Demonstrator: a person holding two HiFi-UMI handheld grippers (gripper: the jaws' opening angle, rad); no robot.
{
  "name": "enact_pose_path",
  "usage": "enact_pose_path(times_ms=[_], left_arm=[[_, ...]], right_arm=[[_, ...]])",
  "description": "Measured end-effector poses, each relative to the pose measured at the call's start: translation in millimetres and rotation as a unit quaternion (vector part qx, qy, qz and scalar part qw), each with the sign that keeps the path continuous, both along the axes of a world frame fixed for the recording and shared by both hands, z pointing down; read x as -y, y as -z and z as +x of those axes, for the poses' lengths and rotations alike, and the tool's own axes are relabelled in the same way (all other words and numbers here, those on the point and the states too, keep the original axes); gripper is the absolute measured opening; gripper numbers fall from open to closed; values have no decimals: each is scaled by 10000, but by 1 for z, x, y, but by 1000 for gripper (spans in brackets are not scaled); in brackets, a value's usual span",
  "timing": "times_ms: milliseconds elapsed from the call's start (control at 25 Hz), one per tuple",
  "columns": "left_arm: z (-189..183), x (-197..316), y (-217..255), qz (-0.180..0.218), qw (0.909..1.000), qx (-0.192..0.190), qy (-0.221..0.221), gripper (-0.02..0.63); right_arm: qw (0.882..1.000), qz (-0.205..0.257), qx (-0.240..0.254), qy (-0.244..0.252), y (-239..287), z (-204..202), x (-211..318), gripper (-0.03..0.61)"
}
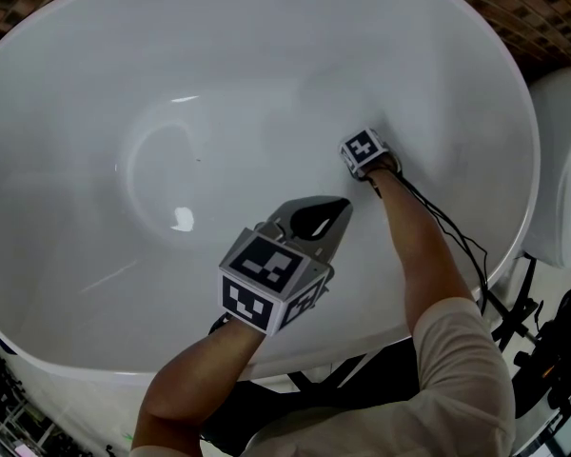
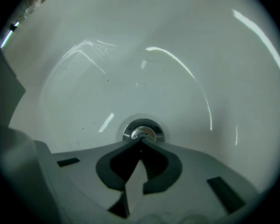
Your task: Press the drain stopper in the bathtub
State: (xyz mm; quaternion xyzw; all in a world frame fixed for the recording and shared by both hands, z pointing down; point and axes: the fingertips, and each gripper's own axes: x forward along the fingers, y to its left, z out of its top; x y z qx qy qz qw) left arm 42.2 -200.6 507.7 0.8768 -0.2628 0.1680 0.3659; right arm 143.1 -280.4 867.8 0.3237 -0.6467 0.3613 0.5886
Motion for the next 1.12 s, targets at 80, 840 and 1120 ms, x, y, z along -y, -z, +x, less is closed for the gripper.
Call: enact_pose_path(times_ms=[80,840,1120], left_arm=[[0,-1,1,-1,10000,-20,4,6],[-8,9,-3,89,9999,0,98,6],[-15,19,-3,201,9996,3,212,6]], right_arm=[[10000,45,-25,-17,0,-2,0,17],[9997,-36,-227,69,19,-8,1,15],[9992,151,-357,125,48,-8,9,14]])
